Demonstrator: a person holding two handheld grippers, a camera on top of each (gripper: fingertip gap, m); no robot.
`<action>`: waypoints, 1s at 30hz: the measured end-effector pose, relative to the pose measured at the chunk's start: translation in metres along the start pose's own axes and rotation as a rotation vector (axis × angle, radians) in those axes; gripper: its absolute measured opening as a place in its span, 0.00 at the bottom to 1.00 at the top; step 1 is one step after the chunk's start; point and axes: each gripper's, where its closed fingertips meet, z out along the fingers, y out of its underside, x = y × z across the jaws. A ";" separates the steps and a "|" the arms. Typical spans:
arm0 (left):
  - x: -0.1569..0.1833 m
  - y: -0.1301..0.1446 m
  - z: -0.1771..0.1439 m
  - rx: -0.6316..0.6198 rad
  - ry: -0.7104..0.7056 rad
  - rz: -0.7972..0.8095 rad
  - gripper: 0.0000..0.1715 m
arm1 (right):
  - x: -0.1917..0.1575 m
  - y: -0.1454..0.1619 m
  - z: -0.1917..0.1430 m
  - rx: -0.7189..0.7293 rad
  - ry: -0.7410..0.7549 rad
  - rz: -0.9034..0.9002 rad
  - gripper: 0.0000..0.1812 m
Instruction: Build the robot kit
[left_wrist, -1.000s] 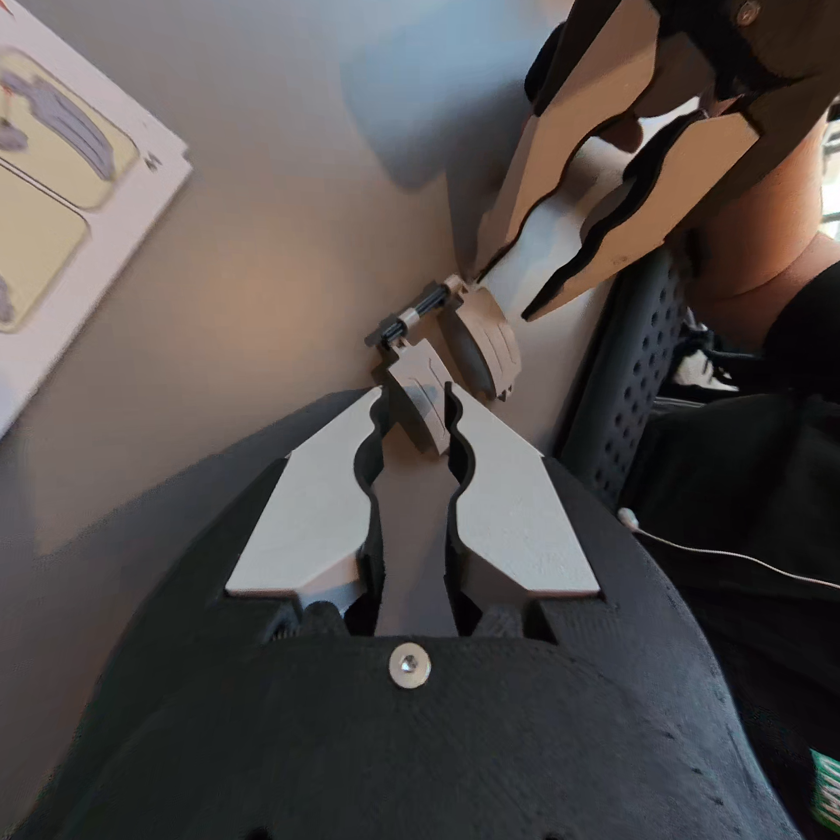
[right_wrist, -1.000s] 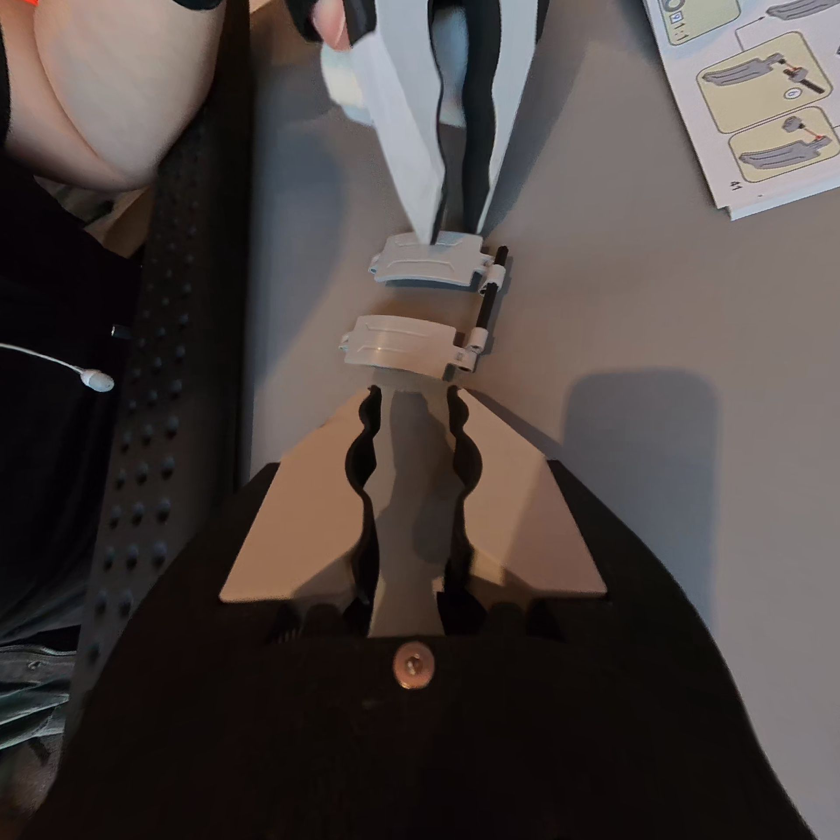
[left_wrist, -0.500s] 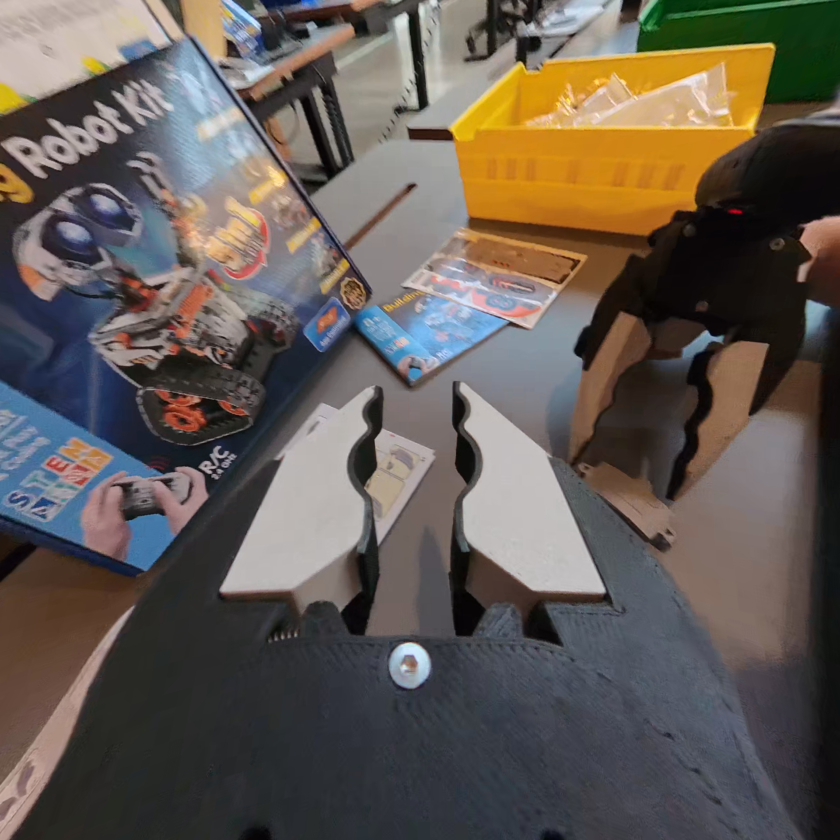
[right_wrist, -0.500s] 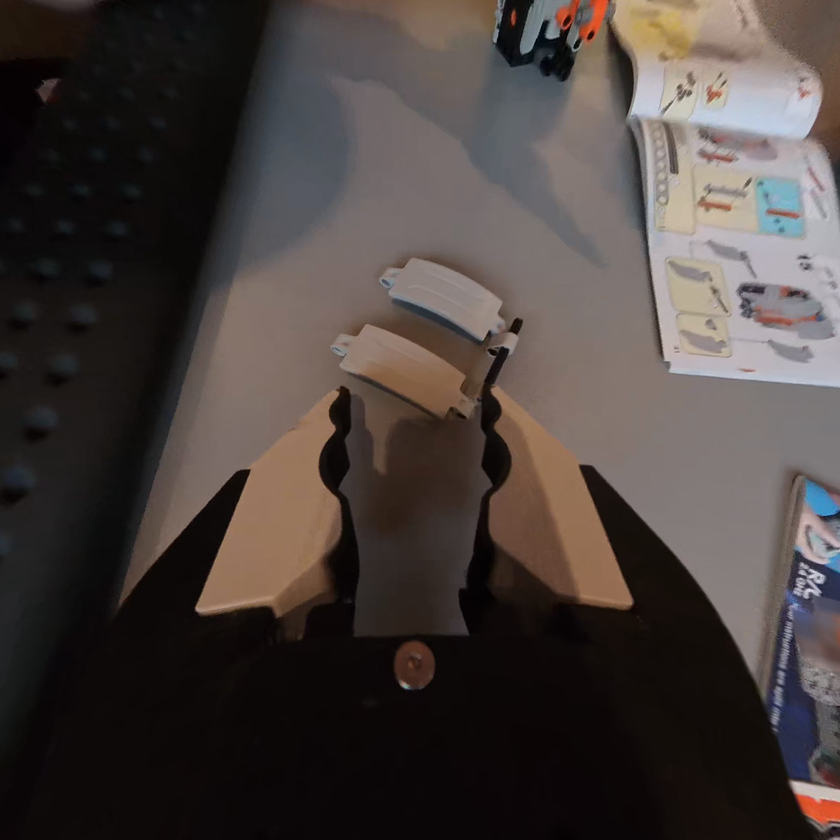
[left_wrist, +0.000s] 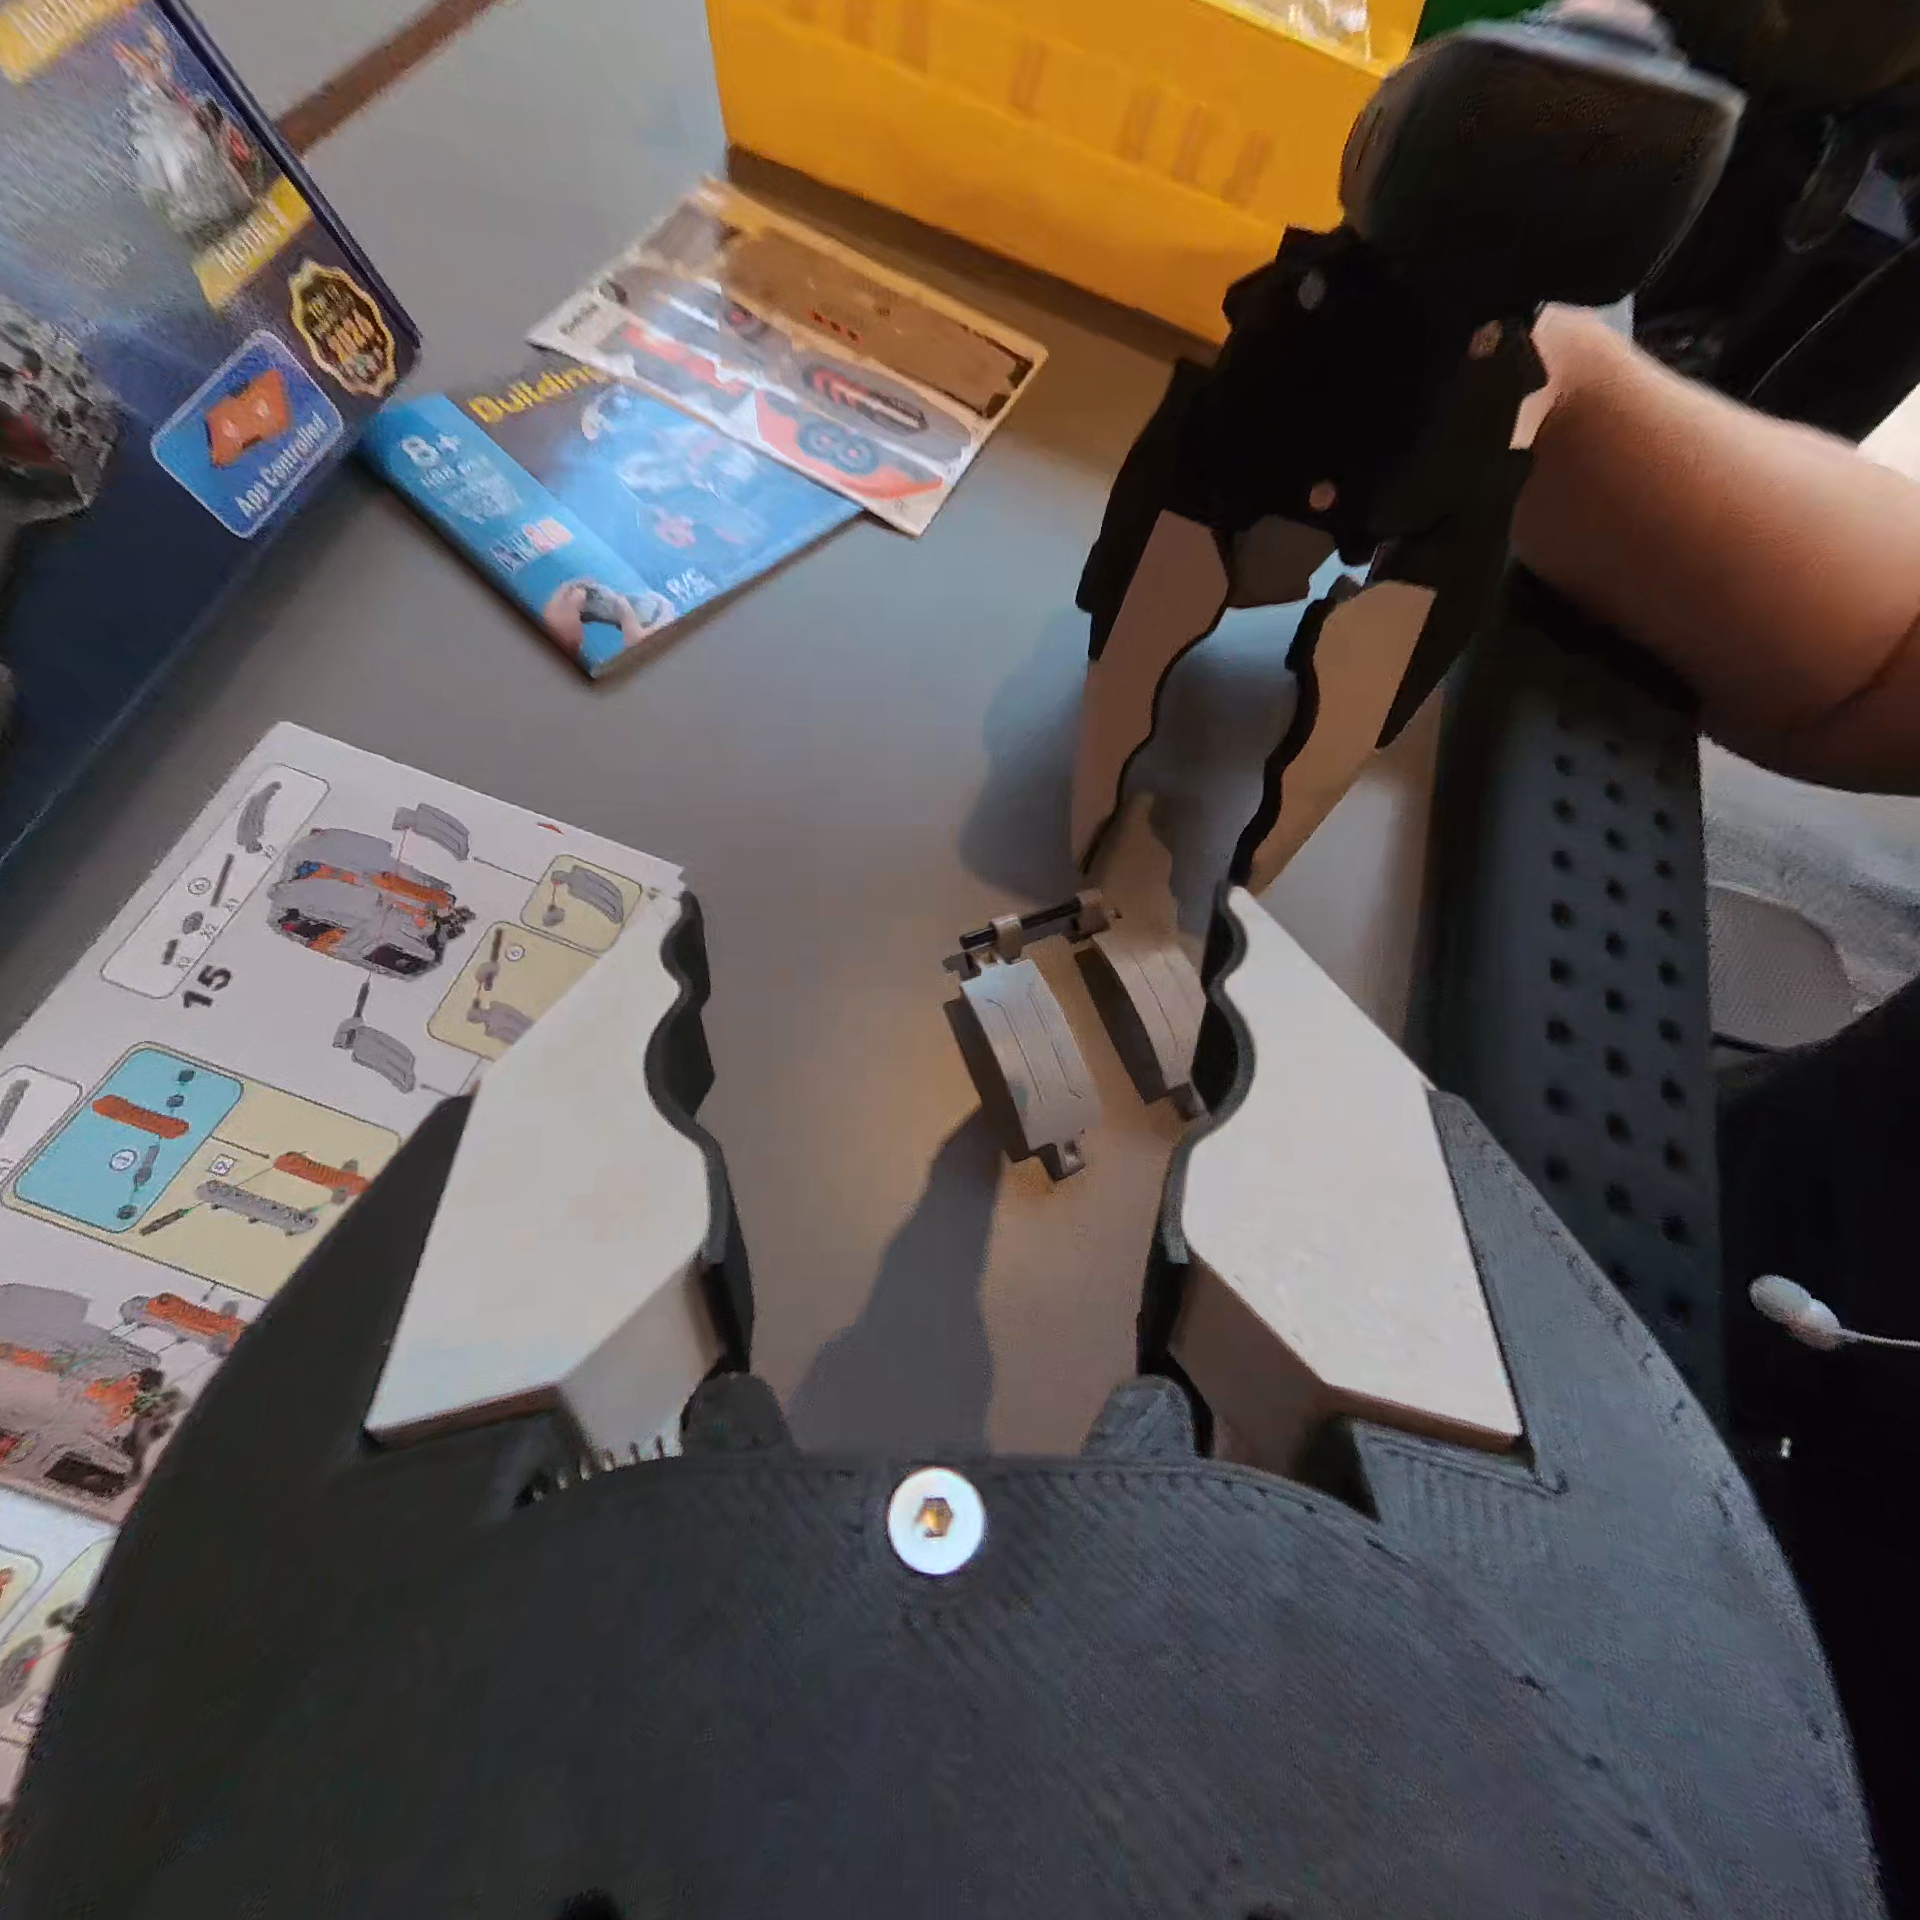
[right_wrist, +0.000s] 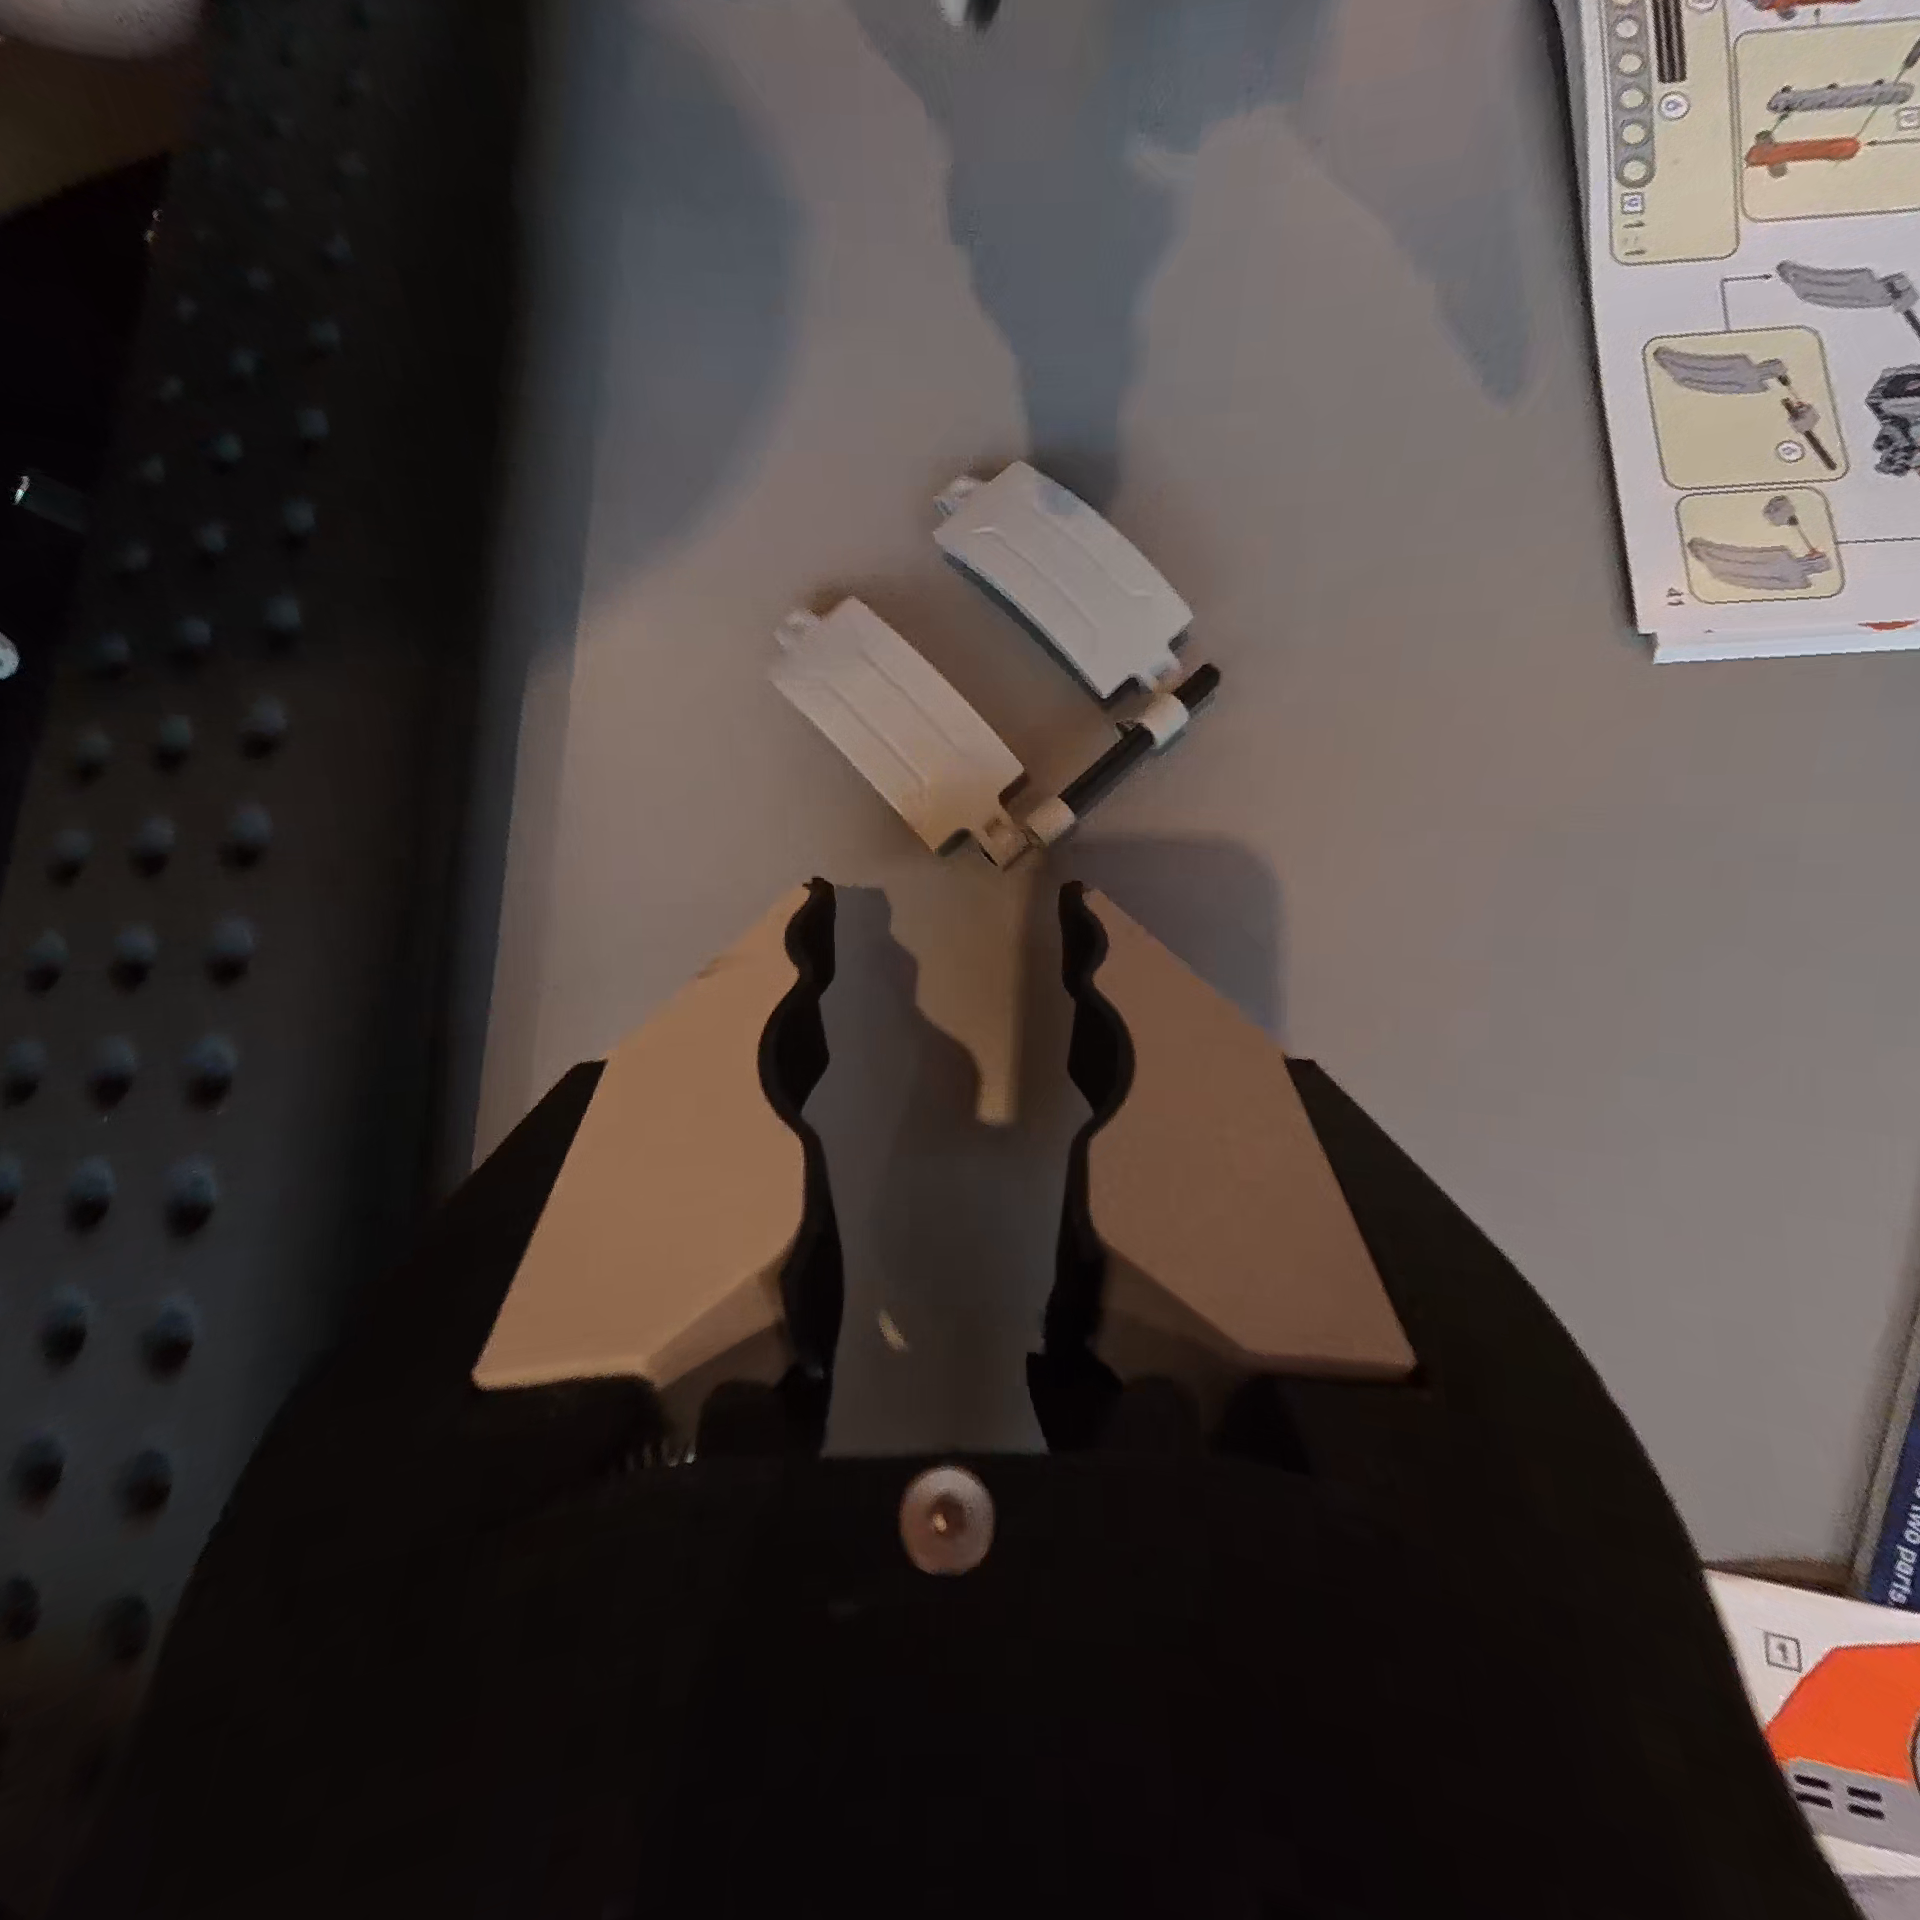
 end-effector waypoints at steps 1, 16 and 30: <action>0.001 0.004 0.004 -0.031 -0.005 0.008 0.57 | 0.001 0.001 0.001 -0.003 0.003 -0.004 0.23; -0.026 0.014 -0.005 -0.063 -0.138 0.082 0.66 | 0.005 -0.013 0.019 -0.029 0.078 -0.112 0.17; -0.033 0.021 -0.010 -0.069 -0.119 0.020 0.64 | 0.037 -0.013 0.015 -0.015 0.211 0.160 0.16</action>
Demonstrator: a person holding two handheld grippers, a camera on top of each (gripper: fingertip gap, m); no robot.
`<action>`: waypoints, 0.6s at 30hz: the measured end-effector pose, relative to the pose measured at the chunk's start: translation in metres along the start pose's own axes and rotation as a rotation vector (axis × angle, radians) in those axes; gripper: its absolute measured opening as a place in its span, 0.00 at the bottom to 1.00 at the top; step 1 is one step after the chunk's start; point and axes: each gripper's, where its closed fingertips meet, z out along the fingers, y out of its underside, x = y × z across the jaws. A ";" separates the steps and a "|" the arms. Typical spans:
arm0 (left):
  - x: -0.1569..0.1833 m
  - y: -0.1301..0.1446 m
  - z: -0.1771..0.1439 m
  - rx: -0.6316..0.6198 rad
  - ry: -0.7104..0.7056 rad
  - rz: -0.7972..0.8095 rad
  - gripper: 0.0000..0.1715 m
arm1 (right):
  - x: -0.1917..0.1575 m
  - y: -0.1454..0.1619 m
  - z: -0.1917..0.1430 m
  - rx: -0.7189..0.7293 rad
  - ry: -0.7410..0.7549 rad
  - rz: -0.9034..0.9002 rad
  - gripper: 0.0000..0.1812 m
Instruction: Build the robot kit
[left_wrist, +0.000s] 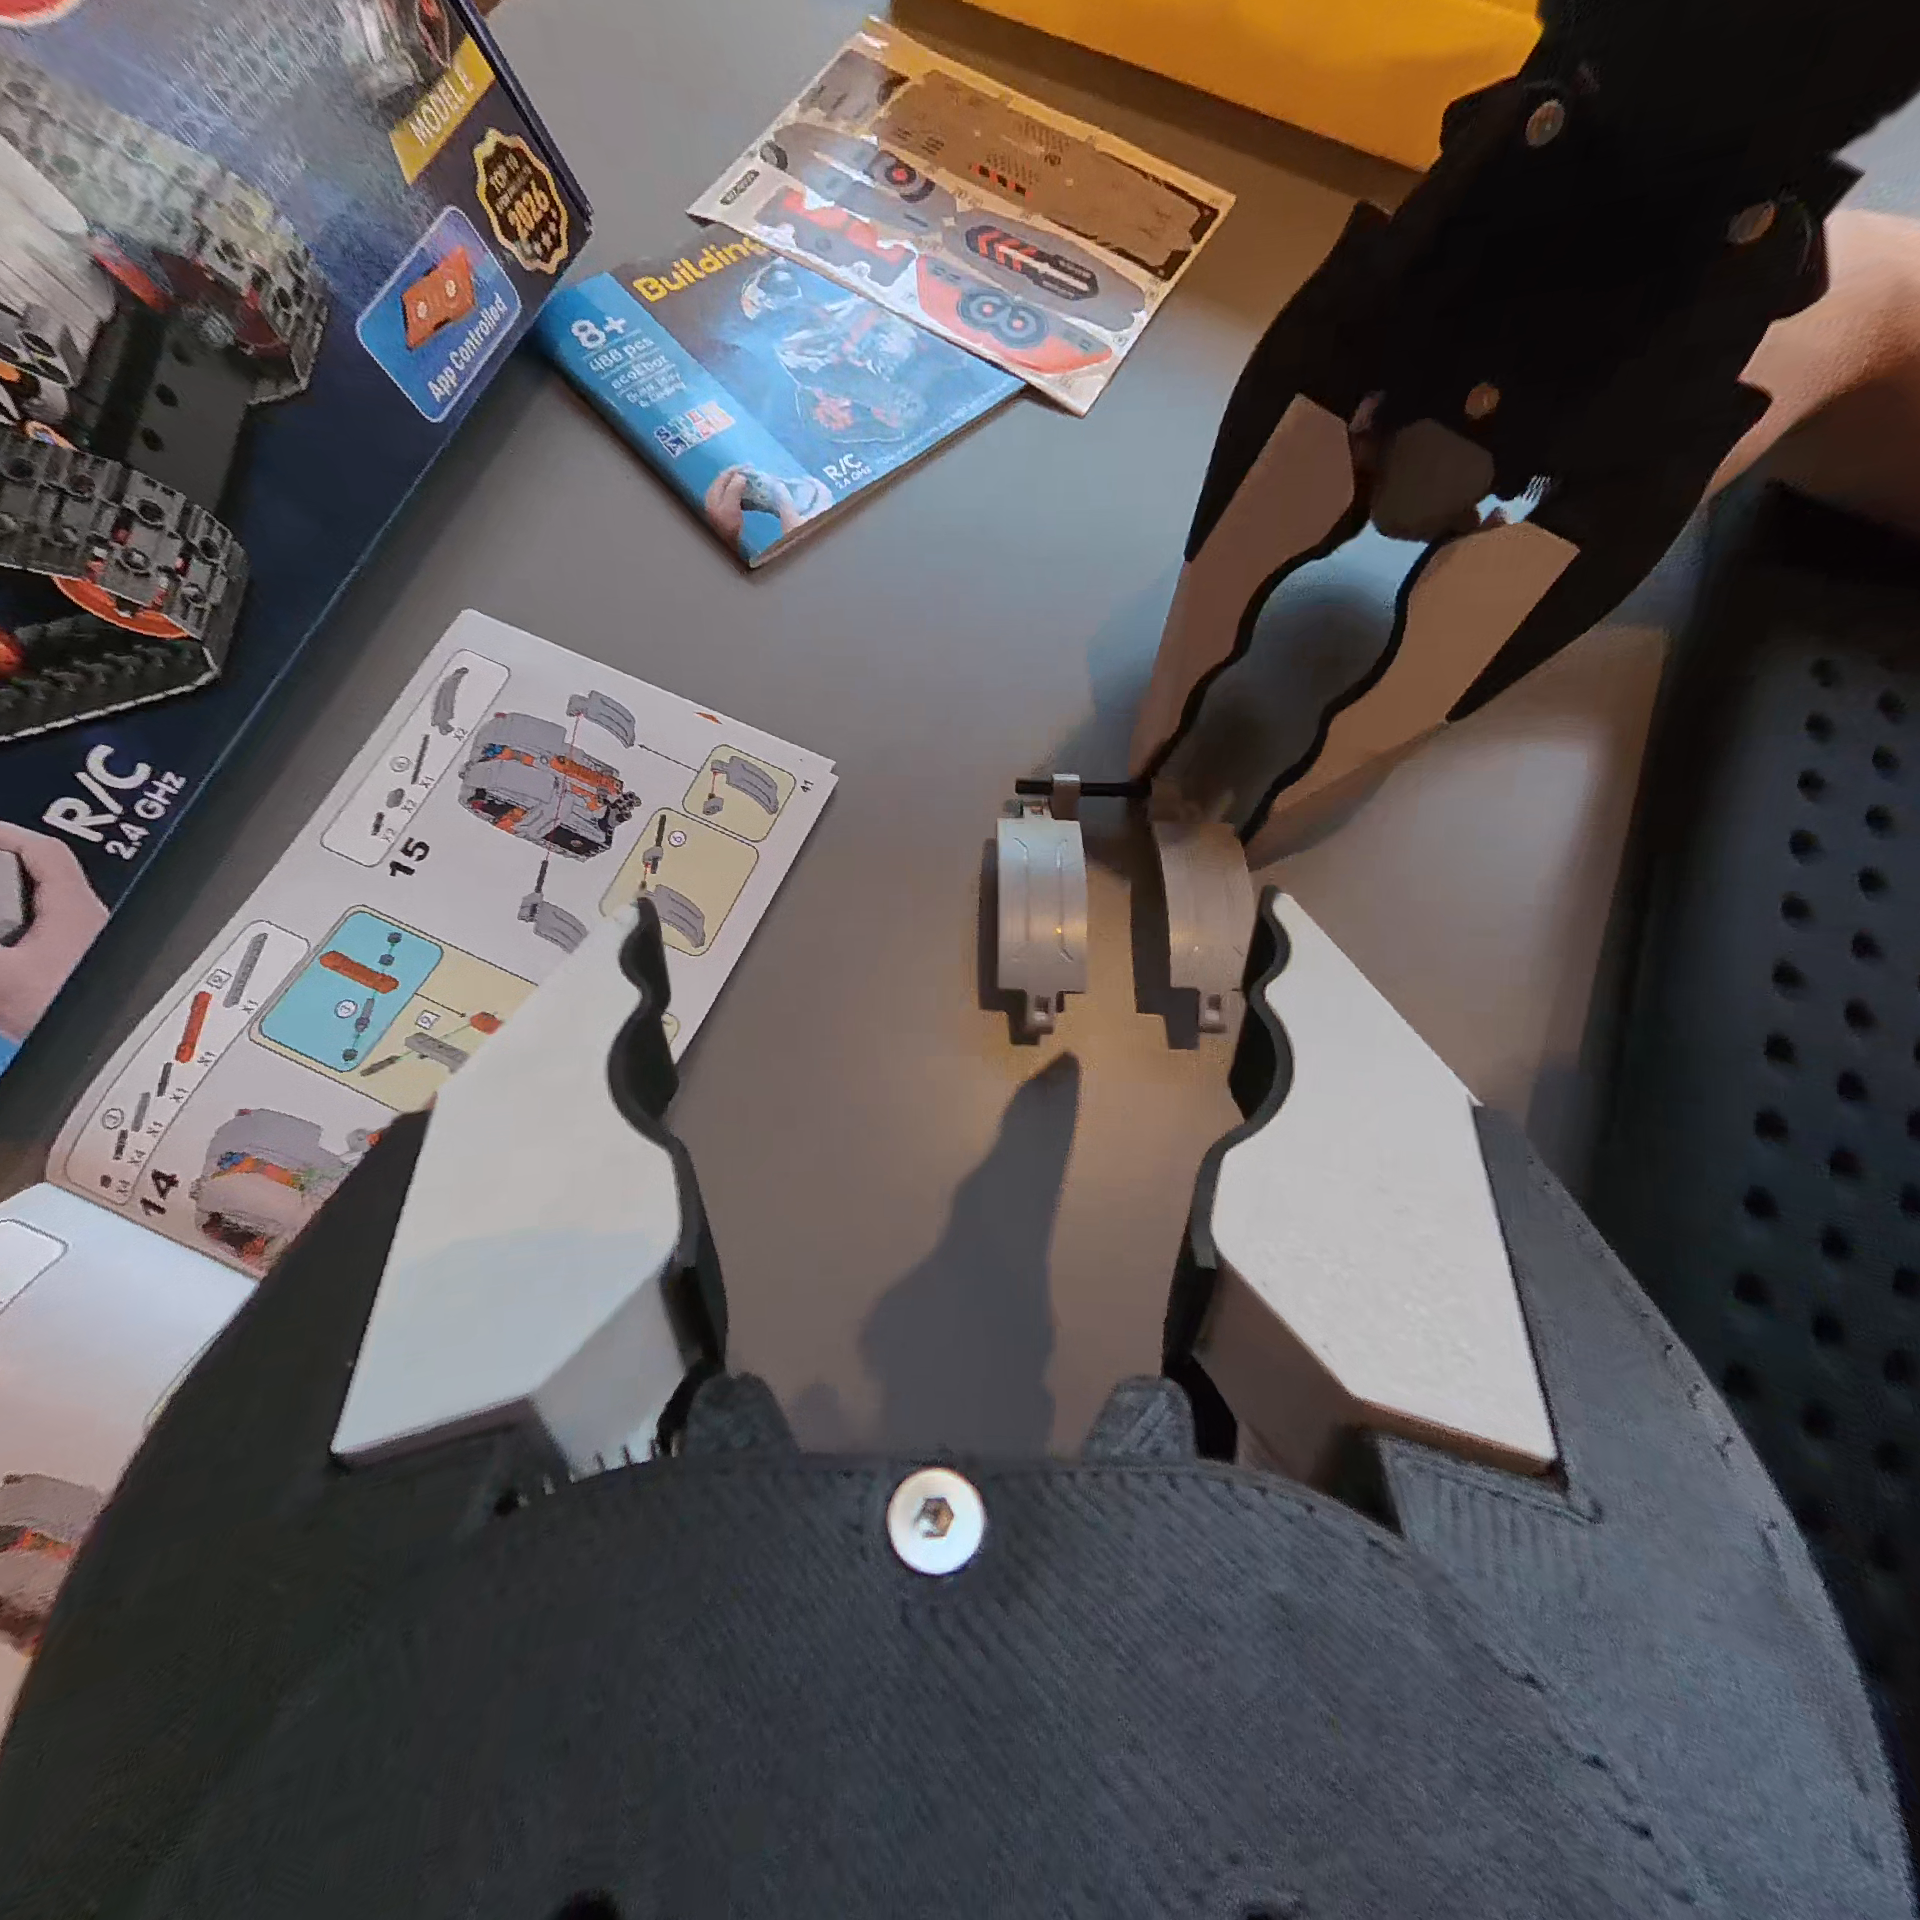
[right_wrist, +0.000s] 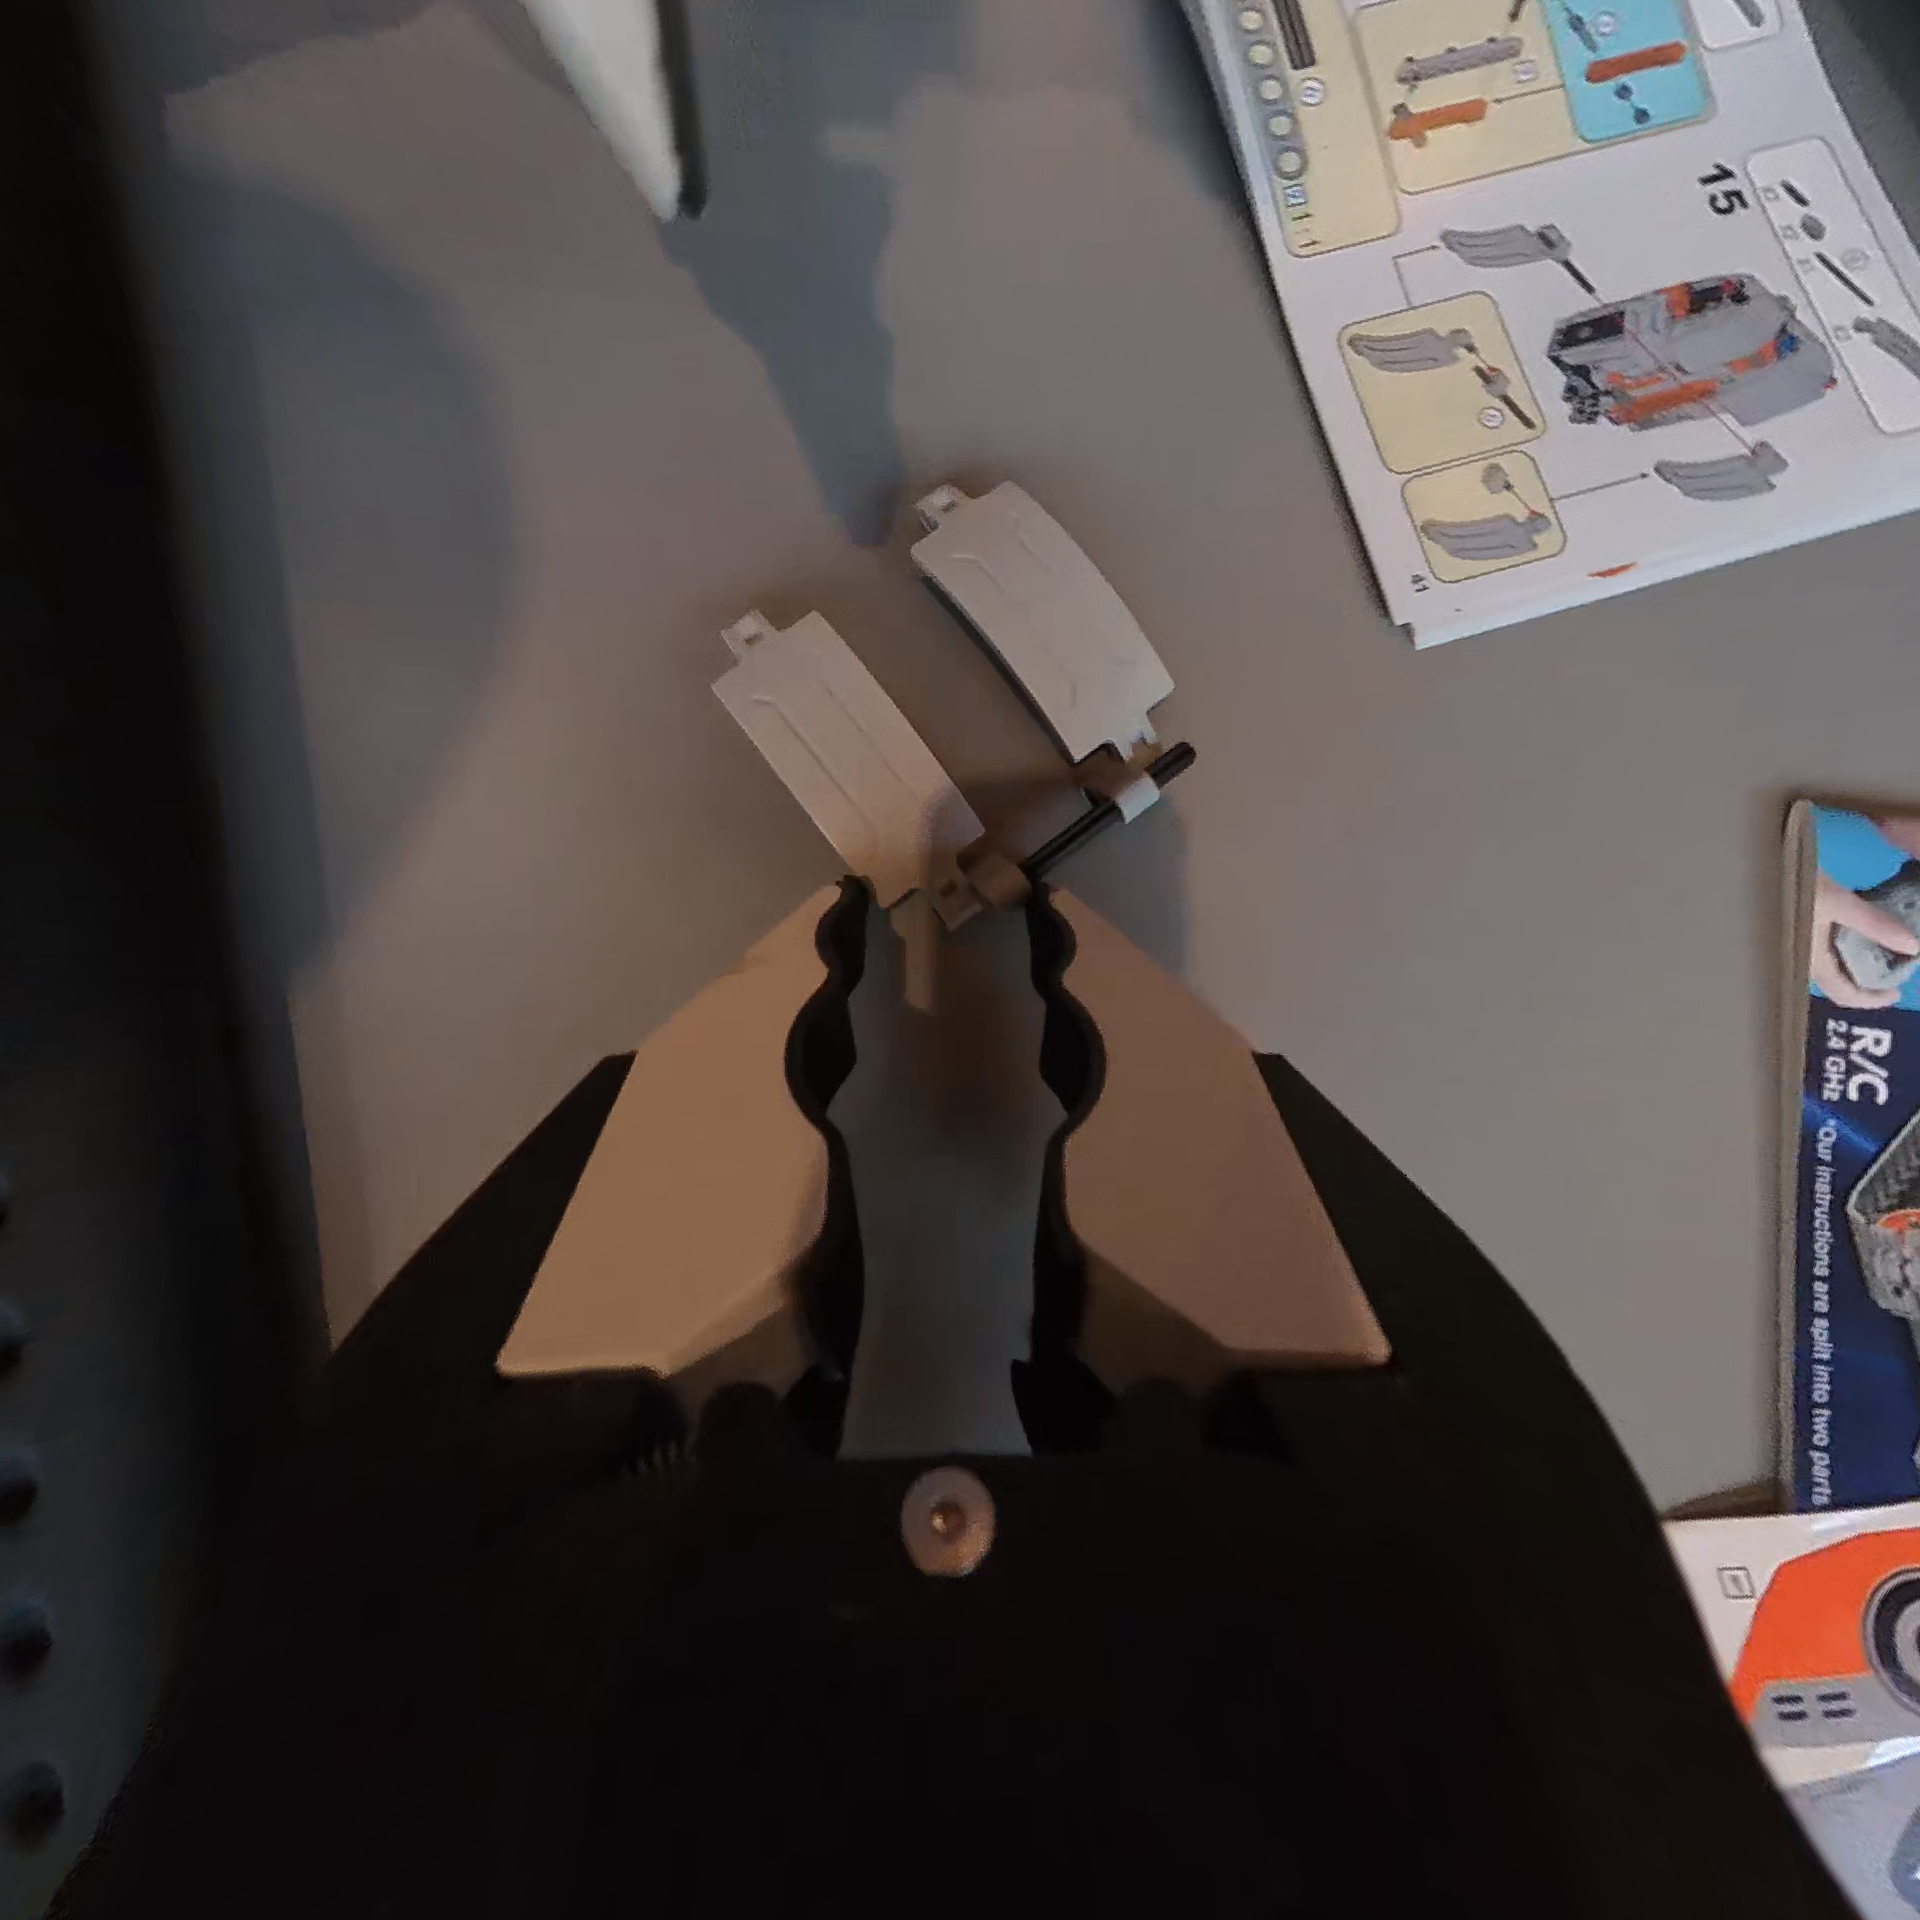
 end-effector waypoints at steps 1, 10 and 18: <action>0.002 0.003 0.003 -0.016 0.013 -0.003 0.65 | 0.000 -0.001 0.001 0.001 0.003 0.022 0.16; 0.025 0.037 0.040 -0.237 0.095 0.059 0.64 | -0.016 -0.009 0.006 0.005 -0.055 0.117 0.17; 0.033 0.050 0.051 -0.308 0.115 0.121 0.61 | -0.007 -0.012 -0.006 0.101 -0.085 0.021 0.25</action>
